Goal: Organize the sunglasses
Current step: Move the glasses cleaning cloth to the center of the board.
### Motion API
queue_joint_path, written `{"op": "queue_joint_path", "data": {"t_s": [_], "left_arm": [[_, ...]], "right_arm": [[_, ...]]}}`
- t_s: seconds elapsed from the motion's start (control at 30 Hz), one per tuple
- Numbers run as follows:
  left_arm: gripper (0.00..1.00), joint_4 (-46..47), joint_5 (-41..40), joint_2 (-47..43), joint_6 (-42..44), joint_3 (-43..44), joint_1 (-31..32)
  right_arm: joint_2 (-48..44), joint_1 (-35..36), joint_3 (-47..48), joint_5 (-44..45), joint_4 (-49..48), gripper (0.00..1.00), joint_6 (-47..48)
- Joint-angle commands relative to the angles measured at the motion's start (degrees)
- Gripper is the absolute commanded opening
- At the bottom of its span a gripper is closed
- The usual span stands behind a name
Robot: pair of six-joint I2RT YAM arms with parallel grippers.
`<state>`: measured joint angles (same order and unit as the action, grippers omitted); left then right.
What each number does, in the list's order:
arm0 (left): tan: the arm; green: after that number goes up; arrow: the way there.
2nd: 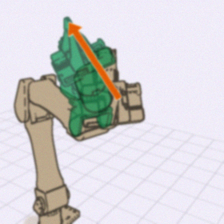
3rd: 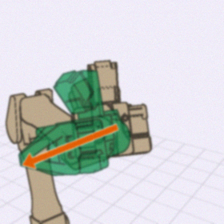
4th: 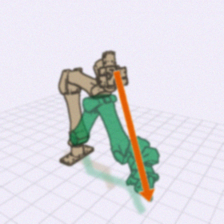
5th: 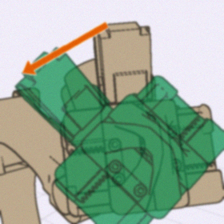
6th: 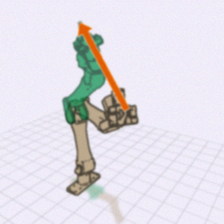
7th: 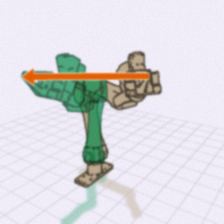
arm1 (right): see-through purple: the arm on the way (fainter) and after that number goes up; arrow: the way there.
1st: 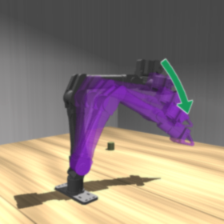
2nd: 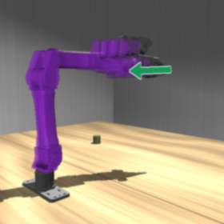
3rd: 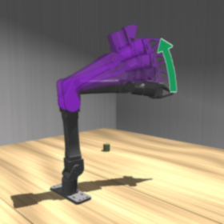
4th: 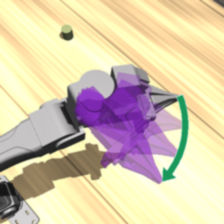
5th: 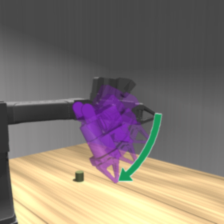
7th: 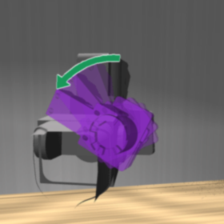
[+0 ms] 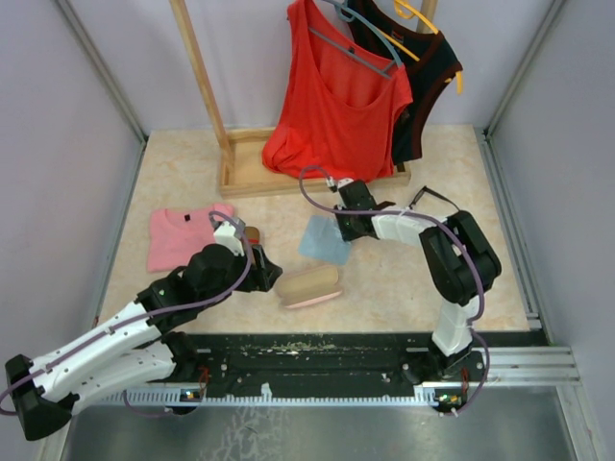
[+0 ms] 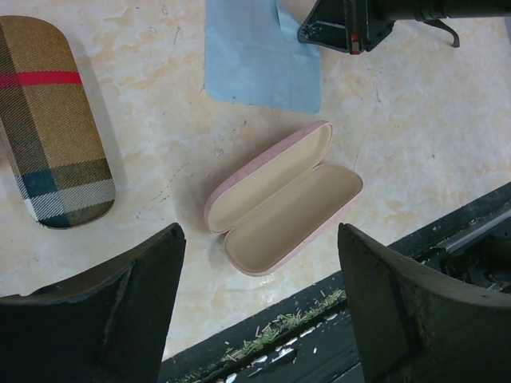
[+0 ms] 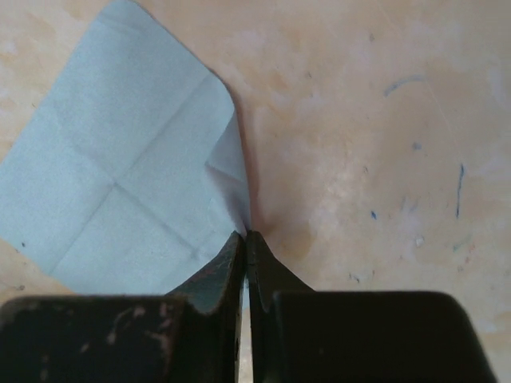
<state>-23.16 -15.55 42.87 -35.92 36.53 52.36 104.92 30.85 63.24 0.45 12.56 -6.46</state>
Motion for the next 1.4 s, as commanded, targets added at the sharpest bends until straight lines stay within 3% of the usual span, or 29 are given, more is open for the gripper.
{"op": "queue_joint_path", "data": {"t_s": [0.0, 0.27, 0.47, 0.73, 0.83, 0.87, 0.9, 1.07, 1.17, 1.27, 1.37], "left_arm": [[0.83, -0.43, -0.94, -1.26, 1.32, -0.16, -0.06], [0.83, 1.16, -0.1, 0.65, 1.62, -0.25, -0.15], [0.83, 2.85, 0.84, 3.2, 2.5, 0.24, -0.12], [0.83, 4.38, 3.11, 6.7, 3.81, 1.64, -0.15], [0.82, 4.52, 3.82, 7.63, 3.93, 1.93, -0.23], [0.82, 4.55, 4.0, 7.82, 3.98, 2.02, -0.23], [0.82, 4.55, 4.34, 7.76, 4.01, 2.13, -0.23], [0.83, 4.06, 3.44, 7.35, 4.19, 1.9, -0.23], [0.83, 4.79, 3.53, 7.34, 4.02, 0.98, -0.23], [0.82, 7.26, 5.26, 7.48, 3.93, -1.02, -0.22], [0.8, 9.87, 7.72, 7.77, 3.95, -3.04, -0.18]], "right_arm": [[-6.67, -0.44, -4.49, 6.34, -1.0, 0.01, -3.33], [-20.49, -0.44, -12.61, 15.94, 5.2, 0.0, -11.03], [-30.12, -0.44, -16.51, 22.85, 16.02, 0.0, -17.41], [-33.54, -0.45, -17.68, 31.11, 28.06, 0.0, -25.03], [-32.34, -0.52, -17.06, 32.55, 29.84, 0.08, -26.57], [-31.61, -0.51, -16.69, 32.91, 30.52, 0.14, -27.05], [-29.93, -0.53, -15.4, 35.14, 32.91, 0.28, -28.15], [-33.18, -0.44, -13.63, 37.82, 34.88, 0.39, -28.74], [-37.91, 0.24, -13.81, 32.78, 30.99, 0.43, -23.06], [-42.6, 1.34, -17.01, 16.98, 20.43, 0.43, -16.27], [-45.54, 2.71, -22.98, 3.07, 8.06, 0.44, -16.62]]}}
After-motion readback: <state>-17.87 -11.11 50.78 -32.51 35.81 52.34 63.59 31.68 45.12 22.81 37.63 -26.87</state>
